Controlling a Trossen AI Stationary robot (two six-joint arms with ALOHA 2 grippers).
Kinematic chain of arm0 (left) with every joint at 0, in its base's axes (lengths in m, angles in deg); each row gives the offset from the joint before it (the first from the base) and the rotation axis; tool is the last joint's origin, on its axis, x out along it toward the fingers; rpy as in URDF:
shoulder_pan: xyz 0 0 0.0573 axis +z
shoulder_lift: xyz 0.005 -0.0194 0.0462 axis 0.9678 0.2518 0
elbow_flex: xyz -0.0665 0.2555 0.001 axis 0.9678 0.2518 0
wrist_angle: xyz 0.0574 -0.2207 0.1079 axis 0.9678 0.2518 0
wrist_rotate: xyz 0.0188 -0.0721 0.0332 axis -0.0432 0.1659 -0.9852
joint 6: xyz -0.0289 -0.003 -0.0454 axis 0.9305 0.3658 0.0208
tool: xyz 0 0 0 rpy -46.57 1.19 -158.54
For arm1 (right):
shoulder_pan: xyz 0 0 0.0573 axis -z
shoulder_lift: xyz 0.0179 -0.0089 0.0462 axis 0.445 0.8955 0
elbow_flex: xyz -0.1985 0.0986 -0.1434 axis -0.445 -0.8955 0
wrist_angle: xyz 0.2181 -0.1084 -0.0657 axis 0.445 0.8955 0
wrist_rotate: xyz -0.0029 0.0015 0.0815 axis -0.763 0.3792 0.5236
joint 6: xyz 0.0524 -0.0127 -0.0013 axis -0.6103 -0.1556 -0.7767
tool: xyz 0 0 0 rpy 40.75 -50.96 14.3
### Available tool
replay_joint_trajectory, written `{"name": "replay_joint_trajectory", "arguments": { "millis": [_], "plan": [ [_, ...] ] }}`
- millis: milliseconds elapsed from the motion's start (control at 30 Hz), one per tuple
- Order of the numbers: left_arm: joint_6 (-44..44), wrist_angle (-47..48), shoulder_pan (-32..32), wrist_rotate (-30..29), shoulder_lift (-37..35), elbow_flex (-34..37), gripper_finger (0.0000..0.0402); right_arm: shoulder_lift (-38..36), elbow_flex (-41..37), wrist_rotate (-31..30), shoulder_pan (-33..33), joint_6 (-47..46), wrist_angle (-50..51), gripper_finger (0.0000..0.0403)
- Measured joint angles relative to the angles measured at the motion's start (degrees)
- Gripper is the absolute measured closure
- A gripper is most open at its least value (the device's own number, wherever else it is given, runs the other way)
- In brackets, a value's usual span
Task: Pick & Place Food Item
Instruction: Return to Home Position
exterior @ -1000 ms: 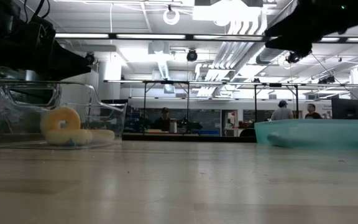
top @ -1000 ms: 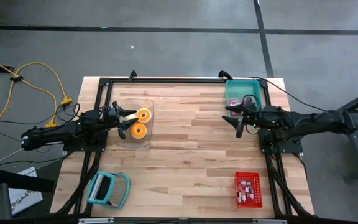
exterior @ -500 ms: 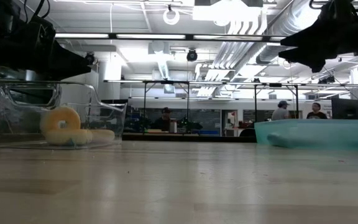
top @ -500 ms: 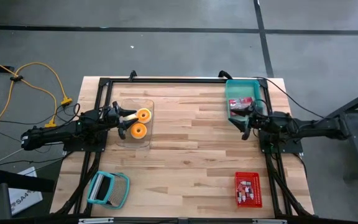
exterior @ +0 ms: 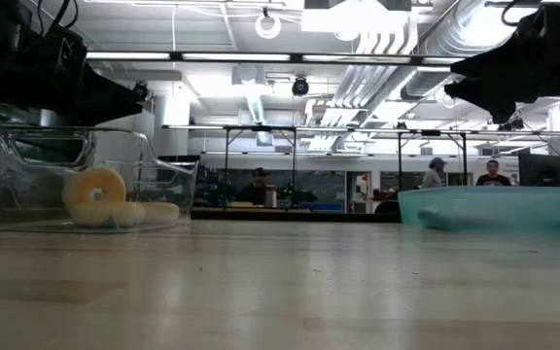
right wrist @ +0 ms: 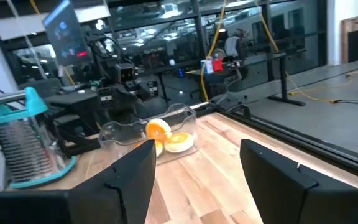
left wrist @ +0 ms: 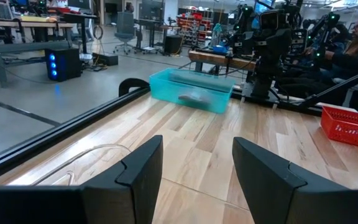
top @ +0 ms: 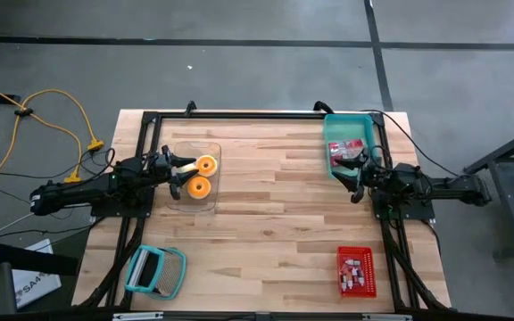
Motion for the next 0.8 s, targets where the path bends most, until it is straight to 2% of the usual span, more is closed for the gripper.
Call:
{"name": "replay_joint_trajectory", "arguments": {
  "millis": [500,800],
  "plan": [
    [0.0,0.0,0.0,-0.3,0.0,0.0,0.0214,-1.6,-2.1,5.3,0.0,0.5,-3.0,0.018],
    [0.0,0.0,0.0,-0.3,0.0,0.0,0.0214,-1.6,-2.2,5.3,0.0,-0.5,-0.5,0.018]
  ]
}}
